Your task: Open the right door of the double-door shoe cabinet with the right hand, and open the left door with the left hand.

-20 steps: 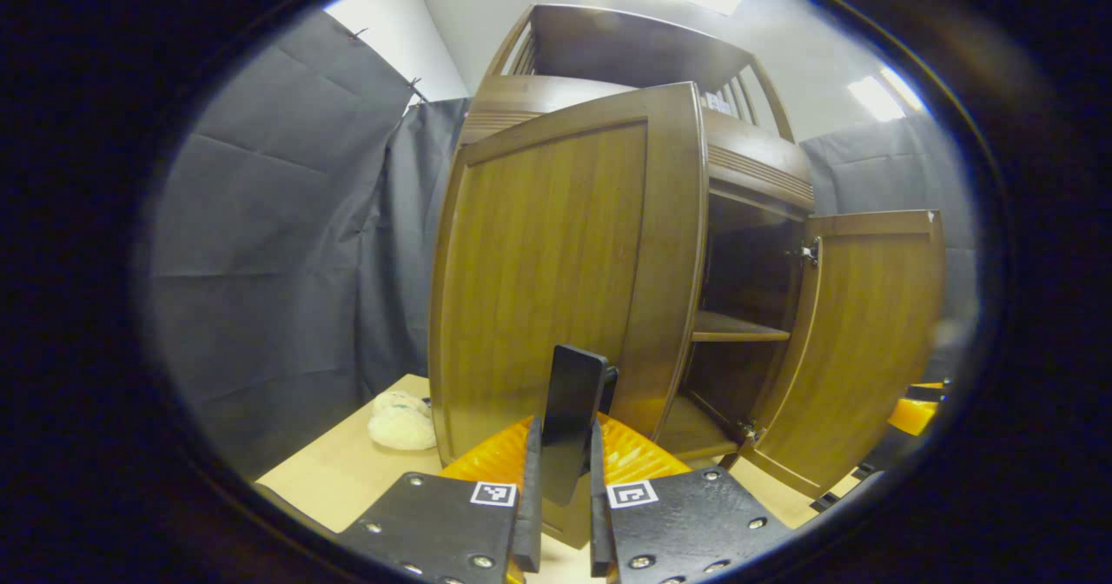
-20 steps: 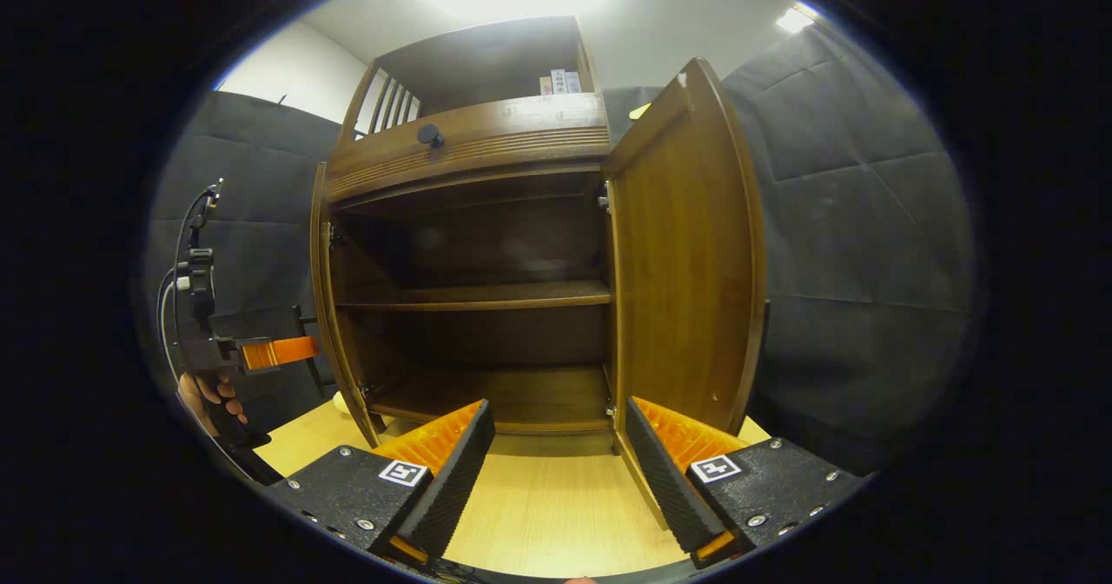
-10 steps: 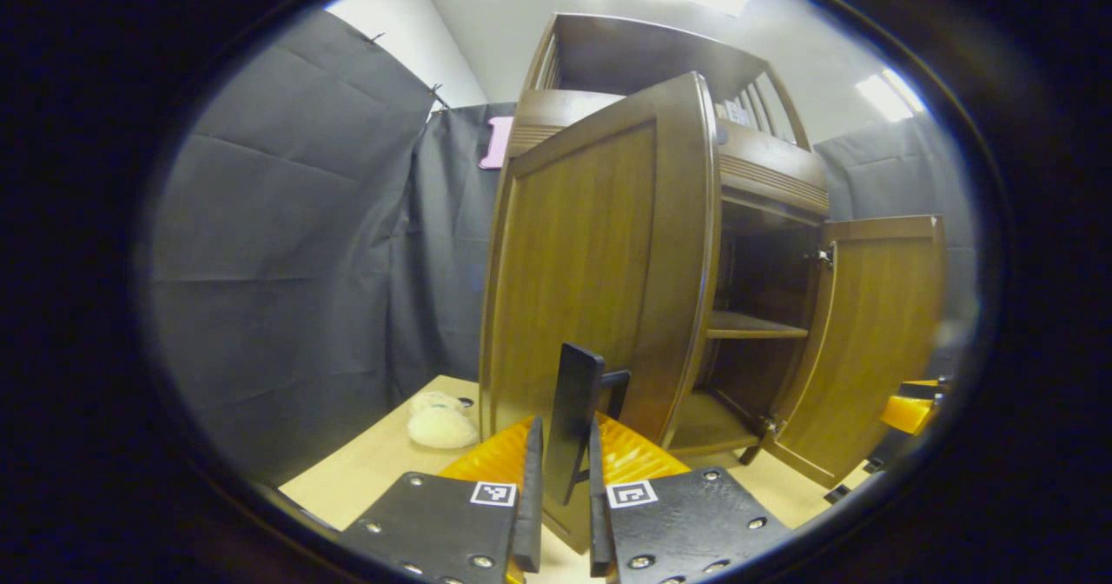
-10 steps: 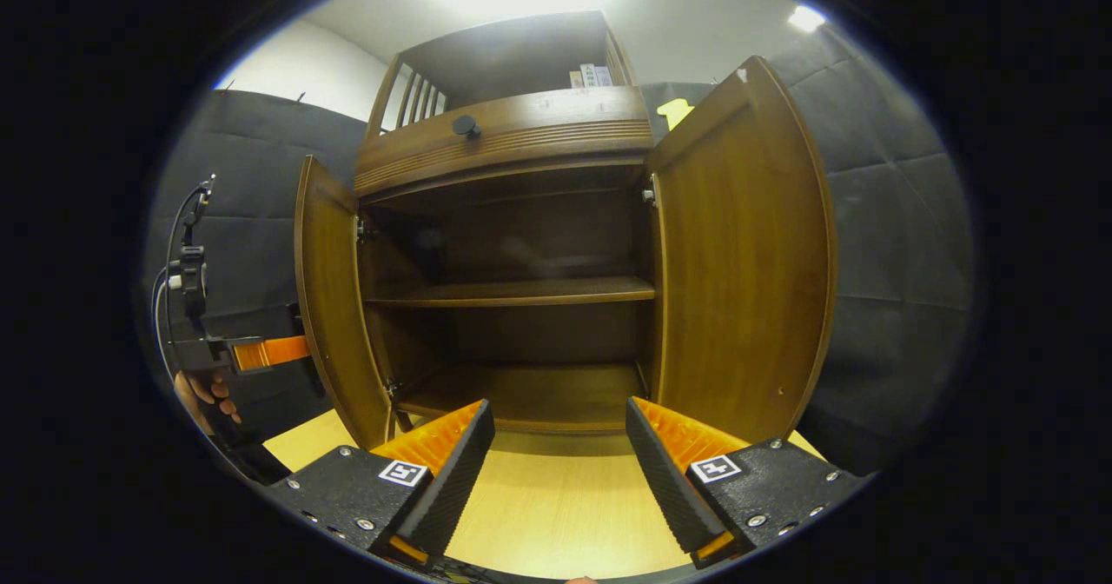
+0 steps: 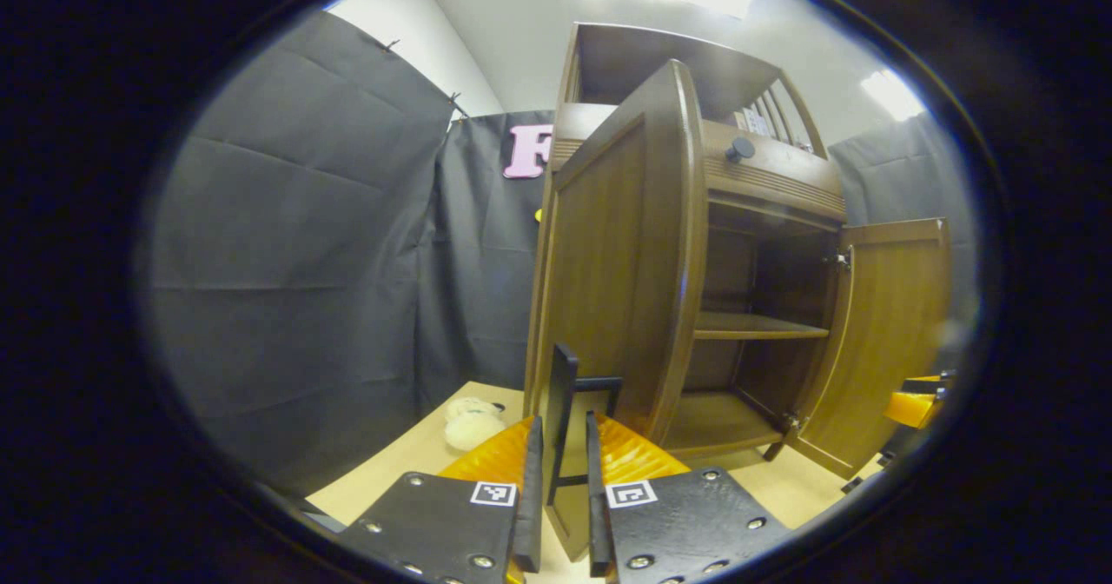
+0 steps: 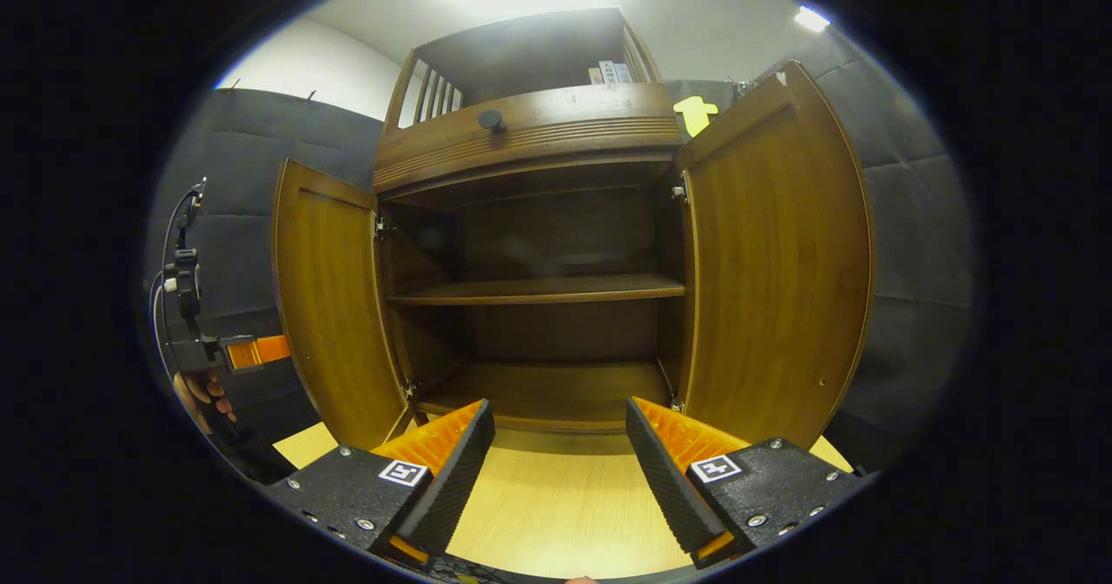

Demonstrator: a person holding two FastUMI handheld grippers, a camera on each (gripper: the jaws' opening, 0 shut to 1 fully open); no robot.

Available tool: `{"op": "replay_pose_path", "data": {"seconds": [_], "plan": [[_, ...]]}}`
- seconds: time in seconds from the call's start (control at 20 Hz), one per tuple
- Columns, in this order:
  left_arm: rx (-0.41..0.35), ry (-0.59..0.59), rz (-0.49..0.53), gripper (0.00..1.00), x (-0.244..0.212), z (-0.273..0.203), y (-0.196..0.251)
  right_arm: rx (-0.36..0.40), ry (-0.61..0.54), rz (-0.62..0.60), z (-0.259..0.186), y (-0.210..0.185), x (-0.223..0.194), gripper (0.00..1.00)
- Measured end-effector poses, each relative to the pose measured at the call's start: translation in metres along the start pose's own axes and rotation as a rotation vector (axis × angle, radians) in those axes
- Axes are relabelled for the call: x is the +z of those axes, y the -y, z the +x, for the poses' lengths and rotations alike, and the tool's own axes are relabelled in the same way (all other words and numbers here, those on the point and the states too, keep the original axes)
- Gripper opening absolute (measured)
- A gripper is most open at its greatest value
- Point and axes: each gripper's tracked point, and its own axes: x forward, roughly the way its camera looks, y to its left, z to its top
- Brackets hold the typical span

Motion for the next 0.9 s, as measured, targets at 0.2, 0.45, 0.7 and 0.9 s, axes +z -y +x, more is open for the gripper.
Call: {"op": "replay_pose_path", "data": {"seconds": [0.2,0.45,0.7,0.9], "plan": [[0.029,0.001,-0.012,0.24,0.003,0.002,-0.005,0.013,0.000,-0.008,0.003,-0.017,-0.001,0.94],[0.069,0.002,-0.011,0.27,0.003,-0.005,-0.005,0.017,0.000,-0.021,0.000,-0.038,-0.003,0.94],[0.086,0.014,0.008,0.20,-0.008,-0.003,0.000,-0.014,0.010,-0.023,-0.011,-0.047,-0.005,0.96],[0.140,0.035,0.016,0.23,-0.018,-0.004,0.003,-0.032,0.015,-0.010,-0.022,-0.041,-0.004,0.94]]}}
